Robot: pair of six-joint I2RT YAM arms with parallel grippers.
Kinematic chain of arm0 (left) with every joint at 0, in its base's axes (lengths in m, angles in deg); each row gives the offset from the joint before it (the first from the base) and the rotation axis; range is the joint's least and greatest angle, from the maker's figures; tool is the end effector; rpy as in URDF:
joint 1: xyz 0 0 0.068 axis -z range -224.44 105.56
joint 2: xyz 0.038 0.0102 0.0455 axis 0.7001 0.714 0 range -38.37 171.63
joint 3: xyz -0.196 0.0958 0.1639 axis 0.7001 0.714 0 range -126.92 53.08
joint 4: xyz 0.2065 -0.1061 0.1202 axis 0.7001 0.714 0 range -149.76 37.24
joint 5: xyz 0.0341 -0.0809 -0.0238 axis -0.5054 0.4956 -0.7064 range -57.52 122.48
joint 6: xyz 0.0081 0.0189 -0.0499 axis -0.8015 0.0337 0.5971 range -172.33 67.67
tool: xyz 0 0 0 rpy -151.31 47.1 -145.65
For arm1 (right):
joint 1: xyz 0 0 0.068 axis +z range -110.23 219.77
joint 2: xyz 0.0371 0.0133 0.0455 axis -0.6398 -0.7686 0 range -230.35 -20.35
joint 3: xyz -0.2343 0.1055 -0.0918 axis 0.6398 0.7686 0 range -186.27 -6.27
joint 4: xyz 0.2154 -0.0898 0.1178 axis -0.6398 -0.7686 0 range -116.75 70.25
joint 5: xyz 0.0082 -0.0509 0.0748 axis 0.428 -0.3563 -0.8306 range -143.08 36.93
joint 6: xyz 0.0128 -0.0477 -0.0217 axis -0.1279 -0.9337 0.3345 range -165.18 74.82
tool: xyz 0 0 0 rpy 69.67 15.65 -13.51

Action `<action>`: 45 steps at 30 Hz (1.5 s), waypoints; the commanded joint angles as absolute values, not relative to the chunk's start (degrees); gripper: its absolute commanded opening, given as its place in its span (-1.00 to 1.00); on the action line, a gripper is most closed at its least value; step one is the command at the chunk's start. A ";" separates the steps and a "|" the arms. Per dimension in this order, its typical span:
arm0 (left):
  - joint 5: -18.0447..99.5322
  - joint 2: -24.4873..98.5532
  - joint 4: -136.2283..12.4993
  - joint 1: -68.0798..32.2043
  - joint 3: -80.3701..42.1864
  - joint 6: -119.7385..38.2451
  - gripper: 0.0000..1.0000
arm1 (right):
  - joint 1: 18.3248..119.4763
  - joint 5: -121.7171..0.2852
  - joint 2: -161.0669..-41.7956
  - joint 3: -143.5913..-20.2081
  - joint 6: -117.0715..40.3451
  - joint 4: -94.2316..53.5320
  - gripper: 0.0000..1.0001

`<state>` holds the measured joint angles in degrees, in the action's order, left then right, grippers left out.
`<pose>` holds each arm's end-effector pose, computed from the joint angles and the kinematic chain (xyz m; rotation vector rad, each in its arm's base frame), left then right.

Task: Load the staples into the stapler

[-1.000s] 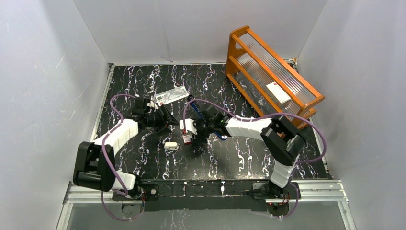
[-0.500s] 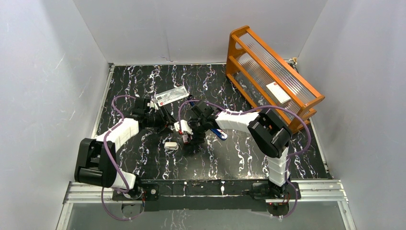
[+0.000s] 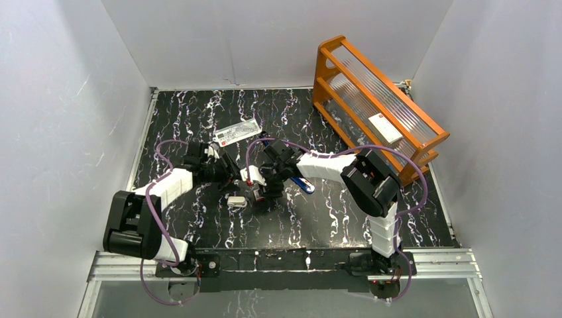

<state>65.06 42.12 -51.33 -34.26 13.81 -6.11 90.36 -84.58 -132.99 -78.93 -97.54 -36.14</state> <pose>0.2599 -0.0661 0.1782 -0.5314 2.5233 -1.1053 0.2431 0.3253 0.1589 -2.0612 1.3720 0.6843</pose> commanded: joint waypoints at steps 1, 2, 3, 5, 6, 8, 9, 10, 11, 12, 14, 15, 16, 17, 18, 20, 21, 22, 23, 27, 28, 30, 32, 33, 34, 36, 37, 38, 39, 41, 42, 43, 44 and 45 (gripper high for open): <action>68.60 41.85 -54.42 -34.39 17.37 -3.24 0.15 | 90.47 -84.60 -134.34 -80.52 -98.06 -35.79 0.16; 69.03 41.87 -55.30 -34.22 17.99 -2.81 0.15 | 90.48 -84.57 -134.34 -80.33 -98.02 -35.54 0.10; 69.16 41.79 -56.12 -33.90 18.39 -2.50 0.15 | 90.49 -84.61 -134.38 -80.23 -98.01 -35.31 0.02; 69.35 41.86 -57.96 -33.13 19.18 -2.28 0.12 | 90.49 -84.96 -134.10 -80.07 -97.52 -34.82 -0.12; 69.38 41.94 -59.02 -32.88 19.68 -2.08 0.10 | 90.42 -85.09 -133.70 -79.72 -97.00 -34.18 -0.16; 69.62 42.54 -62.28 -32.22 21.02 -1.25 0.05 | 90.36 -85.81 -132.85 -79.02 -95.49 -32.23 -0.17; 69.96 43.02 -63.64 -32.02 21.59 -0.81 0.01 | 90.24 -86.25 -132.43 -78.84 -94.68 -31.40 -0.17; 70.54 43.36 -65.43 -31.87 22.28 -0.29 -0.05 | 90.18 -86.62 -132.15 -78.72 -93.93 -30.74 -0.17; 70.90 43.55 -67.07 -31.77 23.07 0.28 -0.12 | 90.15 -87.03 -131.87 -78.65 -93.21 -30.22 -0.17; 71.14 43.68 -68.64 -31.63 23.66 0.89 -0.15 | 90.07 -87.53 -131.66 -78.62 -92.71 -29.87 -0.17; 71.24 44.20 -70.89 -31.38 24.53 1.64 -0.16 | 89.90 -88.24 -131.47 -78.52 -91.94 -29.37 -0.17; 71.29 44.43 -71.71 -31.28 24.61 1.80 -0.17 | 89.91 -88.43 -131.45 -78.52 -91.85 -29.28 -0.16; 71.32 44.62 -72.36 -31.27 24.60 1.96 -0.18 | 89.91 -88.56 -131.44 -78.51 -91.73 -29.25 -0.16; 71.46 44.74 -73.39 -31.20 24.67 2.18 -0.22 | 89.84 -88.53 -131.47 -78.51 -91.51 -29.10 -0.16; 71.73 44.84 -74.43 -31.16 24.87 2.70 -0.26 | 89.85 -88.56 -131.52 -78.59 -91.37 -29.13 -0.15; 71.74 45.21 -75.02 -30.91 24.93 3.22 -0.31 | 89.76 -88.59 -131.53 -78.48 -91.04 -28.79 -0.15; 70.91 45.54 -73.61 -30.89 24.65 2.78 -0.33 | 89.77 -88.66 -131.48 -78.51 -90.76 -28.50 -0.14; 70.17 45.68 -72.65 -30.87 24.45 2.03 -0.33 | 89.69 -88.74 -131.46 -78.53 -90.53 -28.37 -0.14; 69.78 45.67 -71.96 -30.89 24.43 1.34 -0.33 | 89.56 -88.76 -131.45 -78.59 -90.27 -28.20 -0.14; 68.94 45.65 -70.60 -30.79 24.75 0.11 -0.28 | 89.28 -88.75 -131.36 -78.69 -89.28 -27.47 -0.13; 68.99 45.70 -70.62 -30.70 24.84 0.18 -0.27 | 89.22 -88.76 -131.36 -78.69 -89.18 -27.32 -0.13; 69.16 45.65 -71.24 -30.49 25.12 0.45 -0.25 | 89.17 -88.86 -131.36 -78.60 -88.87 -27.01 -0.13; 69.86 45.86 -73.01 -30.41 25.20 1.25 -0.29 | 89.17 -89.37 -131.29 -78.48 -88.71 -26.80 -0.13; 70.26 46.05 -73.95 -30.34 25.19 1.67 -0.31 | 89.17 -89.64 -131.27 -78.51 -88.62 -26.62 -0.13; 70.49 46.27 -74.78 -30.24 25.18 2.05 -0.32 | 89.11 -89.85 -131.27 -78.51 -88.48 -26.53 -0.13; 70.56 46.94 -75.27 -29.91 24.61 2.25 -0.37 | 89.15 -90.21 -131.22 -78.51 -88.01 -26.01 -0.13; 70.50 47.35 -75.21 -29.82 24.47 2.30 -0.39 | 89.17 -90.44 -131.19 -78.49 -87.86 -25.75 -0.12; 70.69 47.71 -75.56 -29.69 24.47 2.57 -0.42 | 89.10 -90.58 -131.18 -78.49 -87.75 -25.55 -0.12; 71.35 48.04 -76.89 -29.63 24.69 3.16 -0.44 | 89.09 -90.59 -131.18 -78.55 -87.59 -25.49 -0.12; 72.41 48.48 -78.95 -29.44 25.18 4.24 -0.48 | 89.10 -90.61 -131.31 -78.75 -87.41 -25.47 -0.11; 72.81 48.61 -79.39 -29.35 25.21 4.48 -0.48 | 89.15 -90.57 -131.48 -78.90 -87.37 -25.47 -0.11; 72.99 48.64 -79.78 -29.13 25.17 4.61 -0.49 | 89.17 -90.60 -131.53 -78.94 -87.38 -25.47 -0.11; 73.06 48.62 -80.06 -29.07 25.13 4.70 -0.49 | 89.13 -90.65 -131.68 -79.07 -87.30 -25.49 -0.11; 73.09 48.64 -80.21 -28.94 25.08 4.79 -0.49 | 89.12 -90.83 -131.74 -79.16 -87.14 -25.47 -0.10</action>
